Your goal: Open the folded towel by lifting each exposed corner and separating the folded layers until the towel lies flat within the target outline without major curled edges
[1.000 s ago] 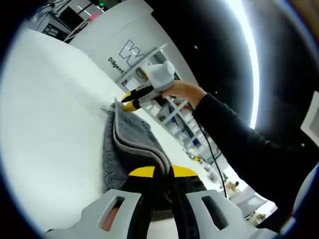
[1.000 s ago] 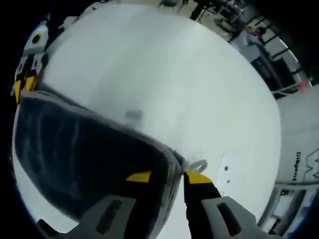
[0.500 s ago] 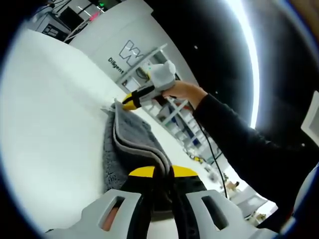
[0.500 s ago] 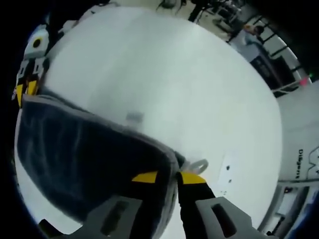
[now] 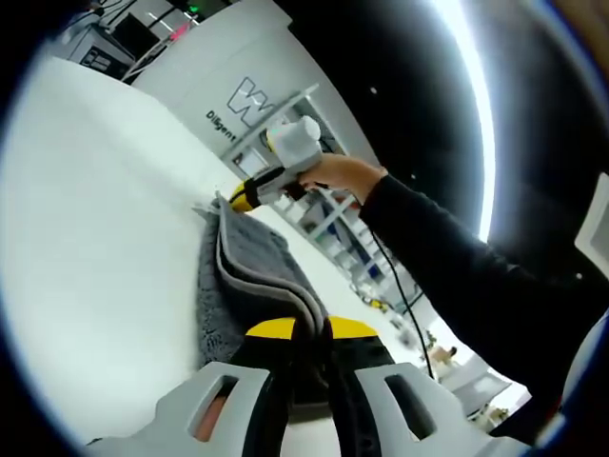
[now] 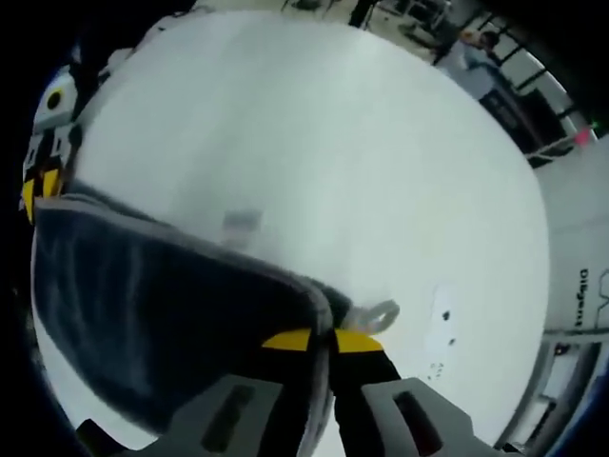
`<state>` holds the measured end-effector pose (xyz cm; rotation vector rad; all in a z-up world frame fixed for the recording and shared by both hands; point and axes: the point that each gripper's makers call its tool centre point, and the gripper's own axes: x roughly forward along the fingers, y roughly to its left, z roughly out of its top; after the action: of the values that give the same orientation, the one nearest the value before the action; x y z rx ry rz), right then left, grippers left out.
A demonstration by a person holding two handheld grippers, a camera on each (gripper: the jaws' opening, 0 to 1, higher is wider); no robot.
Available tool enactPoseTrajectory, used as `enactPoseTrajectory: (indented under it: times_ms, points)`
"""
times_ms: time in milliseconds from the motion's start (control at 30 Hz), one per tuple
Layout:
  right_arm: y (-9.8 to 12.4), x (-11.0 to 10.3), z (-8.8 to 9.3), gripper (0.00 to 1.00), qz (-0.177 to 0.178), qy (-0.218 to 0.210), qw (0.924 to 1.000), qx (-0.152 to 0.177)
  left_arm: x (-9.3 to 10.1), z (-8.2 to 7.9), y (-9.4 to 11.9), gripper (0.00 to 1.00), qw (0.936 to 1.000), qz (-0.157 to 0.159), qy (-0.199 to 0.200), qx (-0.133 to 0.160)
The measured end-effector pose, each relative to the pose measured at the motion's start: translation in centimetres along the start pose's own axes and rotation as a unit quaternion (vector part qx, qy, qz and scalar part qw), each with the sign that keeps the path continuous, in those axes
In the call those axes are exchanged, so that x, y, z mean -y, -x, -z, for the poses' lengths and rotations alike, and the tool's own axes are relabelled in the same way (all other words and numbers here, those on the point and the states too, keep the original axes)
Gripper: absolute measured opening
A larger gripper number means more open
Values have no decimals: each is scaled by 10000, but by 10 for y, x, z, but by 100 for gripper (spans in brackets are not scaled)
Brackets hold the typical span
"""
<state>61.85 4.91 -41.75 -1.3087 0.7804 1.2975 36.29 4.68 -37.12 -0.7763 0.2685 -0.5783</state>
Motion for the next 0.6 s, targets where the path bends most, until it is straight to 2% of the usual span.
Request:
enactPoseTrajectory:
  times_ms: [233,333,600]
  points:
    - [12,6,-1,0,123,-118,9998,98,0,1,1,9,10000,-12,-27,6]
    - [16,9,-2,0,185,-141,9997,116,1,0,0,6,10000,21,-46,27]
    - [22,11,-2,0,384,-4,9991,171,9,-1,1,4,9995,109,-281,63]
